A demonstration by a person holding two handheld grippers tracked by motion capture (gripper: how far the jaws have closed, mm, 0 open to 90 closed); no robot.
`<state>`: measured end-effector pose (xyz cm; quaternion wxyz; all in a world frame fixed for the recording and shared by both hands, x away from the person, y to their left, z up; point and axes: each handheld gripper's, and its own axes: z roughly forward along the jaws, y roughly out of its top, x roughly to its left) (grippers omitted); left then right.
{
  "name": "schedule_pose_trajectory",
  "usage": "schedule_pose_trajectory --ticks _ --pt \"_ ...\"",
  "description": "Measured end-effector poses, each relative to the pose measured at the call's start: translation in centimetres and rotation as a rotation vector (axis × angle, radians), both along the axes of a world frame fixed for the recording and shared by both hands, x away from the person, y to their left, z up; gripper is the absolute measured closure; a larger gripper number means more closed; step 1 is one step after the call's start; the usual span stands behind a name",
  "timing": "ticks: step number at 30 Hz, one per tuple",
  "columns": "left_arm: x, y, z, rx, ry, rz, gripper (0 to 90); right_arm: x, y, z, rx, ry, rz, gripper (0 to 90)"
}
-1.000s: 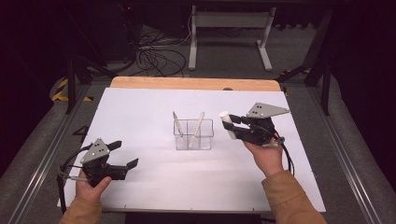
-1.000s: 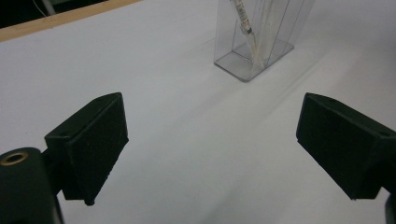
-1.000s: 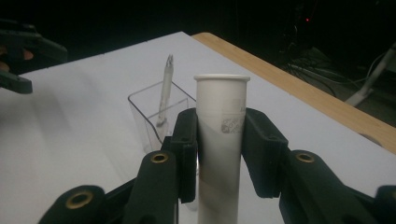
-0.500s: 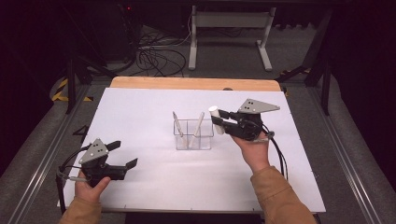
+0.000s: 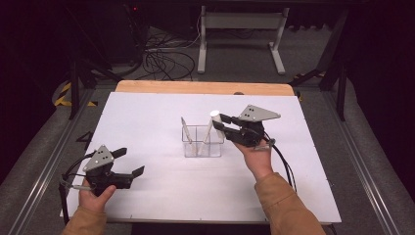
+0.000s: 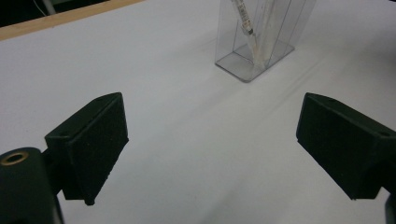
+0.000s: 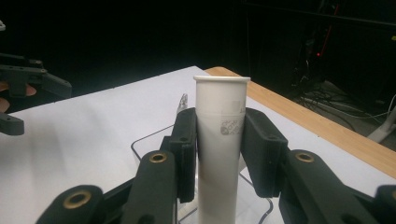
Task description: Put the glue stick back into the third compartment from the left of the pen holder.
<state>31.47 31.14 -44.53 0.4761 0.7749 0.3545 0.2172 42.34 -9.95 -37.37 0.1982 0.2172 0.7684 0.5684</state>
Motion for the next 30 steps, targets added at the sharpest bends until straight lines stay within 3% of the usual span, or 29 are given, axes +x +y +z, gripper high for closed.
schedule_pose_trajectory --ticks 20,25,30 --pt "0.1 -0.1 0.1 0.003 -0.006 -0.004 9.8 0.7 0.7 -1.2 -0.002 0.04 -0.019 66.0" --pt "0.1 -0.1 0.1 0.002 -0.005 -0.004 9.8 0.9 -0.2 -1.5 0.025 0.064 -0.062 36.1" --pt "0.2 -0.2 0.0 0.003 -0.005 -0.004 9.7 1.1 -0.8 -1.4 0.05 0.081 -0.076 24.9"
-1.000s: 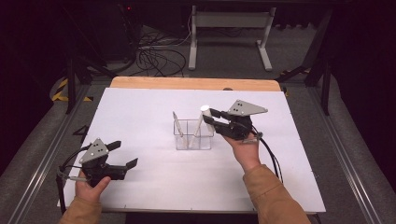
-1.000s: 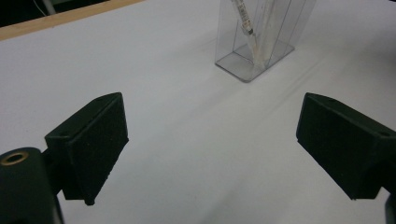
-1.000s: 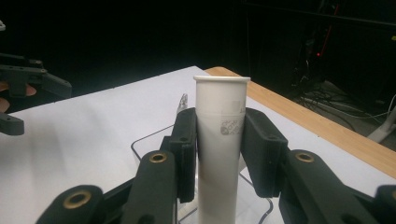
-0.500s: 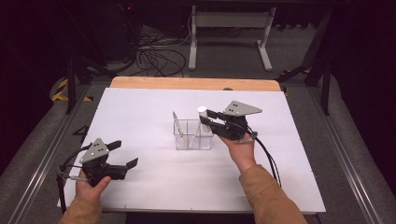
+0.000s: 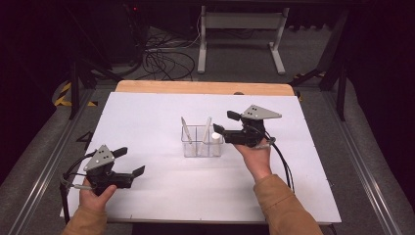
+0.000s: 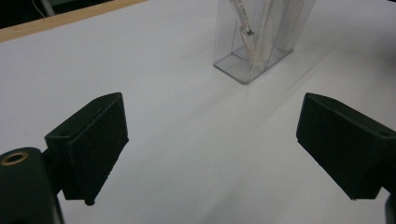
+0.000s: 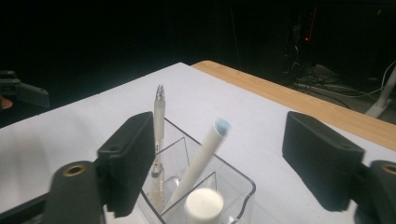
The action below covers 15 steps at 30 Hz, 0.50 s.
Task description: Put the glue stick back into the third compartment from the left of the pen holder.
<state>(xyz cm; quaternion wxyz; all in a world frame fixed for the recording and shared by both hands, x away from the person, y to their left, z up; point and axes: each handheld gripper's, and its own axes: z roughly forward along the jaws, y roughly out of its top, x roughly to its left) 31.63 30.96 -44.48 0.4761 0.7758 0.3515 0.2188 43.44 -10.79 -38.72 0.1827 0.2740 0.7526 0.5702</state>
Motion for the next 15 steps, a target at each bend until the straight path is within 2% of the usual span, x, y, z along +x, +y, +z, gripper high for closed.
schedule_pose_trajectory --ticks 9,15 --pt "0.0 0.0 0.0 -0.004 0.002 -0.002 9.7 -0.5 0.2 0.3 -0.014 -0.023 0.018 20.6" --pt "0.0 0.0 0.0 -0.004 -0.003 0.001 9.6 -1.1 -0.1 1.0 -0.014 -0.044 0.026 17.9"
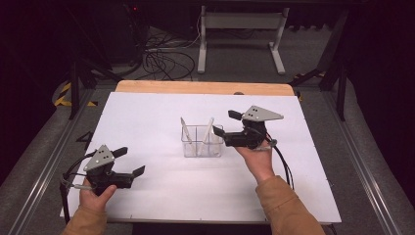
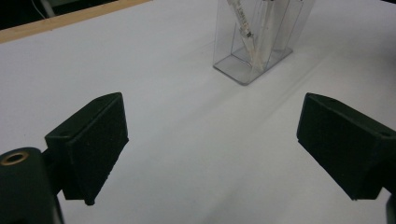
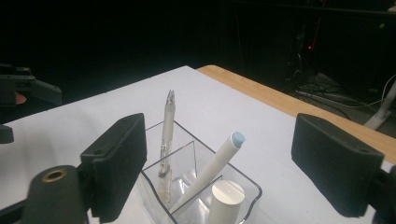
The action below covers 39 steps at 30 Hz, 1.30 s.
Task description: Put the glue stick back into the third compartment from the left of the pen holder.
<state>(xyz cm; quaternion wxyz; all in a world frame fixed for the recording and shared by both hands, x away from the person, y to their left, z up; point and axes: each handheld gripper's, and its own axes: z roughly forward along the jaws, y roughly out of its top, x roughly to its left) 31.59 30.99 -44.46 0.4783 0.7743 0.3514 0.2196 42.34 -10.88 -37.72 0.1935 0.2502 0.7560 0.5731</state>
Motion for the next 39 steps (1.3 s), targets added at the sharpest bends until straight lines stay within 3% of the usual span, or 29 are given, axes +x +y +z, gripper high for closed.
schedule_pose_trajectory --ticks 14,23,28,32,39 --pt "-0.2 0.1 0.0 -0.003 -0.002 0.012 9.5 -2.3 -2.5 2.0 -0.026 -0.008 -0.002 9.0" --pt "-0.2 0.2 0.1 -0.007 -0.004 0.013 9.5 -2.4 -3.2 2.3 -0.028 -0.002 -0.012 8.7" --pt "-0.2 0.2 0.1 -0.01 -0.003 0.014 9.5 -3.0 -3.4 2.7 -0.059 -0.007 -0.001 8.1" --pt "-0.3 0.3 0.1 -0.011 -0.008 0.016 9.5 -4.2 -3.9 3.2 -0.121 -0.039 -0.002 7.7" --pt "-0.3 0.2 0.2 -0.017 -0.01 0.019 9.5 -4.9 -6.4 3.0 -0.128 -0.017 -0.039 6.6"
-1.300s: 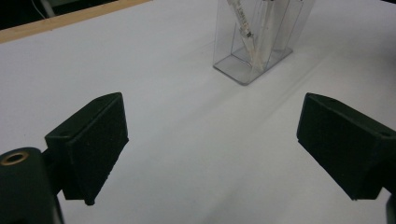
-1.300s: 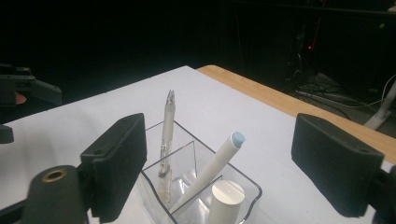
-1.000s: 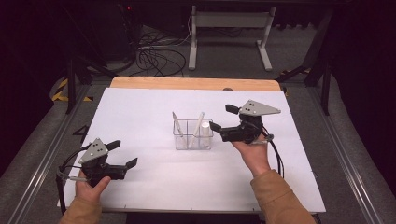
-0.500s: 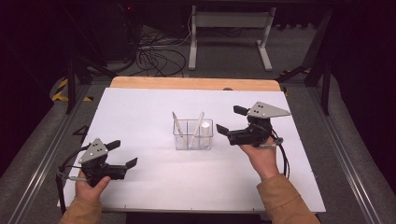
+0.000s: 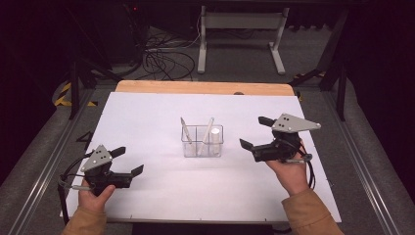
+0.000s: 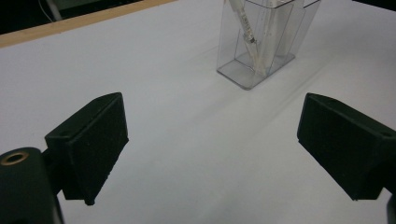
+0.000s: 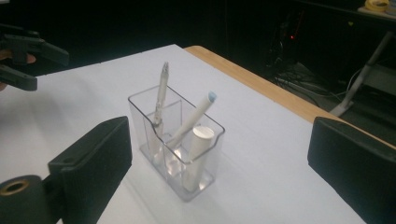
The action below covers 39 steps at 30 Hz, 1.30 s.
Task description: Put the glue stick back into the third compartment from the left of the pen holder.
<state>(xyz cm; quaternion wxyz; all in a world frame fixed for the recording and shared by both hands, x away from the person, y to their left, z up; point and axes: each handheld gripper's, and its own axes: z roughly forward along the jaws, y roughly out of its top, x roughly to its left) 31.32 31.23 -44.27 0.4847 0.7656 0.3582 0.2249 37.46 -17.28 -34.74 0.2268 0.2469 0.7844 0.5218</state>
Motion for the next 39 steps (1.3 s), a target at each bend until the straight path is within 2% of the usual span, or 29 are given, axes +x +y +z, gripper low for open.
schedule_pose_trajectory --ticks 3,10,13,17,21,25,36,39 --pt "0.0 0.0 0.0 -0.002 0.001 0.001 9.5 0.0 -0.7 -0.5 -0.023 0.015 -0.004 4.9" --pt "0.0 0.0 0.0 -0.001 0.0 0.0 9.5 -0.4 -1.3 -2.1 -0.114 0.052 -0.027 0.9" --pt "0.0 0.1 0.0 0.0 -0.003 0.001 9.5 -0.5 -1.9 -2.7 -0.105 0.068 -0.029 0.4" --pt "-0.1 0.1 0.0 -0.001 -0.004 0.0 9.5 -0.6 -3.1 -3.5 -0.062 0.111 -0.027 0.2" --pt "-0.1 0.0 0.0 -0.001 -0.005 -0.001 9.5 -0.9 -3.9 -4.4 -0.042 0.119 -0.009 0.2" --pt "-0.2 0.0 0.0 -0.003 -0.003 -0.002 9.5 -1.0 -4.5 -5.7 -0.045 0.134 -0.004 0.4" --pt "-0.6 0.0 -0.1 0.002 -0.01 -0.006 9.4 -1.0 -5.6 -8.8 -0.105 0.189 -0.006 0.5" --pt "-0.6 0.1 -0.1 0.001 -0.009 -0.006 9.4 -1.1 -5.9 -9.8 -0.099 0.194 -0.016 0.5"
